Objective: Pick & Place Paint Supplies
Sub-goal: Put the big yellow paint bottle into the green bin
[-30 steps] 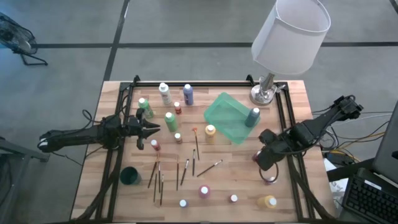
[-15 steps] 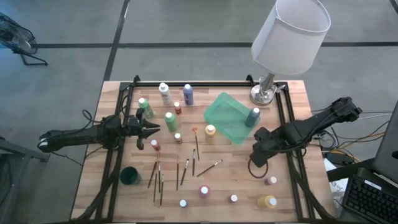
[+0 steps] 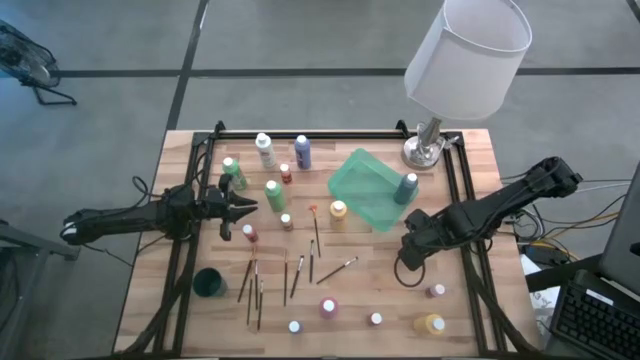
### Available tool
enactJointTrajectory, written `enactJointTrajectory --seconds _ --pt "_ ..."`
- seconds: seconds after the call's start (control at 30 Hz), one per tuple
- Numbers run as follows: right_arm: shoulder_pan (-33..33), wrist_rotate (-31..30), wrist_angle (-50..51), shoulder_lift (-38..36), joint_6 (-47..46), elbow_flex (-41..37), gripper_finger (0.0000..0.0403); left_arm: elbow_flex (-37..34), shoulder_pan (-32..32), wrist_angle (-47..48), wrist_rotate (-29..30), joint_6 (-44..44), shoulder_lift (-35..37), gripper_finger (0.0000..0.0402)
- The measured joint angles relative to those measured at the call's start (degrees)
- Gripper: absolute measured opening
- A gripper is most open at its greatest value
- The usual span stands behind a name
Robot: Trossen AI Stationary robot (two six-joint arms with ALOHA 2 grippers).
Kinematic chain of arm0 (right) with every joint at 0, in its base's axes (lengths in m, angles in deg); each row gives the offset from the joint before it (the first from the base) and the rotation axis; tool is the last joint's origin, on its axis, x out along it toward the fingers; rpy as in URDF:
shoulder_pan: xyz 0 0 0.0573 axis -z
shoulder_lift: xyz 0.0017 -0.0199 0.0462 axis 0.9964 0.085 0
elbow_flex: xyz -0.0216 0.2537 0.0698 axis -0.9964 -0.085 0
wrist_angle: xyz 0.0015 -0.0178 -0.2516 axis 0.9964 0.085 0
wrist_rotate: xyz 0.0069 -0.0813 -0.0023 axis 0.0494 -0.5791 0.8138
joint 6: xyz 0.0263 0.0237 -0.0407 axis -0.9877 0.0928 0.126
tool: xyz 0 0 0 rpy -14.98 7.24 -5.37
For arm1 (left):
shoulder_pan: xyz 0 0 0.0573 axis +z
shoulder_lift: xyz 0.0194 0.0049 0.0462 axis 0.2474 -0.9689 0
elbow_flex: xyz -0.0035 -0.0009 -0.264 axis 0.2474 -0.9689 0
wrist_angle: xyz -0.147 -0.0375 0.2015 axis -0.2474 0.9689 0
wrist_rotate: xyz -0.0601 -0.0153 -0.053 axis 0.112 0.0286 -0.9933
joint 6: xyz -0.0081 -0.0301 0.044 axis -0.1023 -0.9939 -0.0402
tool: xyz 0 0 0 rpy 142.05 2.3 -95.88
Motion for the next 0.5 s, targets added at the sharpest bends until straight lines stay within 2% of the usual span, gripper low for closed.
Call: enactJointTrajectory --seconds 0.5 --pt "1.27 -1.31 -3.43 0.00 0.48 -2.62 0.0218 0.01 0.02 -0.02 0.00 -0.02 -0.02 0.0076"
